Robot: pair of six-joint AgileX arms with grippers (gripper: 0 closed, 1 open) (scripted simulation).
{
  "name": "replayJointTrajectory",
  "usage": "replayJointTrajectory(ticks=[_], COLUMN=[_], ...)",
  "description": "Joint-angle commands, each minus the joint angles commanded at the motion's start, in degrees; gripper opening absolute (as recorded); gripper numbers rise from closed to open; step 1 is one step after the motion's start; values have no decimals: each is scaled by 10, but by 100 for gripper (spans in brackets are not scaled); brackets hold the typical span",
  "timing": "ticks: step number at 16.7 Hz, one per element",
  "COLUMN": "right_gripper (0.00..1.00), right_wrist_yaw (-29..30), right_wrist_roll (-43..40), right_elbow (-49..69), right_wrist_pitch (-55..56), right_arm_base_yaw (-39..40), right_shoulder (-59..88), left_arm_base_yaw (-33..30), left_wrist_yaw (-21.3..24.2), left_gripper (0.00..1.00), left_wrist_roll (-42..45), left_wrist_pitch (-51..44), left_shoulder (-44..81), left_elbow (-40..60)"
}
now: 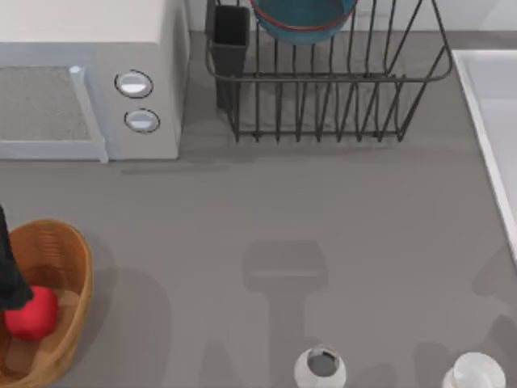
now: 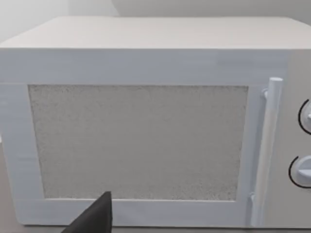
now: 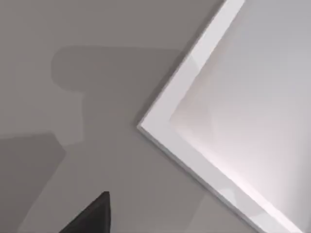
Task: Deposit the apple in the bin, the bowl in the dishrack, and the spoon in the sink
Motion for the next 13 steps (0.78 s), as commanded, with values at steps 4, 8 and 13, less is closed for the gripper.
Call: replayJointTrajectory(ticks=[4, 8, 13], right_gripper=[100, 100, 100], right_wrist_yaw=[14, 27, 27], right_wrist_roll=[-235, -459, -694], right_elbow=[75, 157, 269], right_wrist_pitch=[-148, -271, -347], right_arm_base_yaw=[-29, -71, -129], right_shoulder=[191, 343, 443], left_arm_base_yaw=[0, 0, 0], left_wrist_yaw=[0, 0, 0], left_gripper=[100, 100, 100], left_wrist_roll=[0, 0, 0], left_wrist_pitch=[0, 0, 0], left_shoulder=[0, 0, 0], left_elbow=[0, 0, 0])
